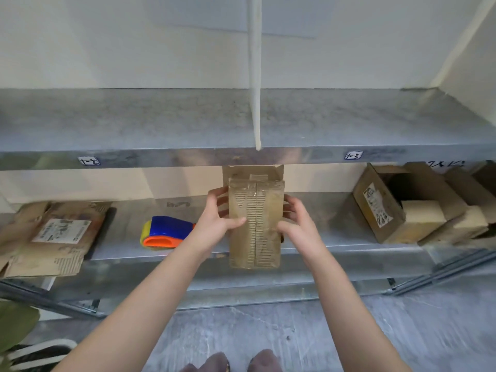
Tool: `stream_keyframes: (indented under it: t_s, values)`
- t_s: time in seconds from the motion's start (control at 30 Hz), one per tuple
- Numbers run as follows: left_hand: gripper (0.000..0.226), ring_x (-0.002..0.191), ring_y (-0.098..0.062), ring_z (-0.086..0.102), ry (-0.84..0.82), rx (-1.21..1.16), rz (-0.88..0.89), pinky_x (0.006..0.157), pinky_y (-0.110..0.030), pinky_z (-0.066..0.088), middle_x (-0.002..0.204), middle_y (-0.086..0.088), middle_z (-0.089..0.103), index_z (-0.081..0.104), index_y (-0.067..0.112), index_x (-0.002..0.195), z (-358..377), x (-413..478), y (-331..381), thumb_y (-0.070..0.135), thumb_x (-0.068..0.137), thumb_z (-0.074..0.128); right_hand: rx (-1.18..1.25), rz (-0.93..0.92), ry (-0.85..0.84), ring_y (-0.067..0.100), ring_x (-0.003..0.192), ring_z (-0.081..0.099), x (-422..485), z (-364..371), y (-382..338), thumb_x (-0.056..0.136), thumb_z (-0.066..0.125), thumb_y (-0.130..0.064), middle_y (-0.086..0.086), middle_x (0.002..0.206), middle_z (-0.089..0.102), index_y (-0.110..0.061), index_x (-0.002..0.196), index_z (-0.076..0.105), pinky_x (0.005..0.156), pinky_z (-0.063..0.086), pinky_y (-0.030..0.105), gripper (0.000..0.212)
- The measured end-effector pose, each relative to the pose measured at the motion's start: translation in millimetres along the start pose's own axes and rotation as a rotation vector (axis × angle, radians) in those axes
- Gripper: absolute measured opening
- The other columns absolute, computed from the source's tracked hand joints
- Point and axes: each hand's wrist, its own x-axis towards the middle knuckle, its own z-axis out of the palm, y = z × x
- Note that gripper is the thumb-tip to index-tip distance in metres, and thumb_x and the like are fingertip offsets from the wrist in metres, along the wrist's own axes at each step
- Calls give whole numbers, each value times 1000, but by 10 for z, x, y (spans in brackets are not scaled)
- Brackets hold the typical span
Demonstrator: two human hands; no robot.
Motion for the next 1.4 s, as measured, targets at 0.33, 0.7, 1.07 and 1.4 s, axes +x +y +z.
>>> stream_keyframes:
  t_s: [0.33,0.7,1.07,1.4]
  values:
    - [54,106,-15,60,-22,-203,-16,89,-35,50,131,1,55,43,29,130,175,-110,160,21,82,68,42,-9,49,8,120,53,-167,-100,-234,71,70,-59,-7,132,53,-28,136,41,103,44,34,78]
    - [82,128,-5,47,15,-137,73,103,-30,44,137,12,49,40,39,133,166,-31,-420,-10,76,72,-245,-74,6,7,125,46,12,-119,271,74,83,-27,-11,134,50,-30,141,36,100,46,32,82]
    - [68,131,-10,38,-16,174,-149,106,-30,34,144,6,41,31,23,144,16,137,-1178,27,87,69,-262,182,54,19,130,46,225,307,1057,63,91,-33,1,135,49,-16,137,32,102,39,26,97]
    - [72,149,-23,8,-5,1427,279,119,-43,-3,159,3,22,20,30,151,-493,211,-1030,57,90,48,-251,152,121,19,119,56,119,137,961,55,86,-50,-15,114,53,-31,123,38,97,49,33,85]
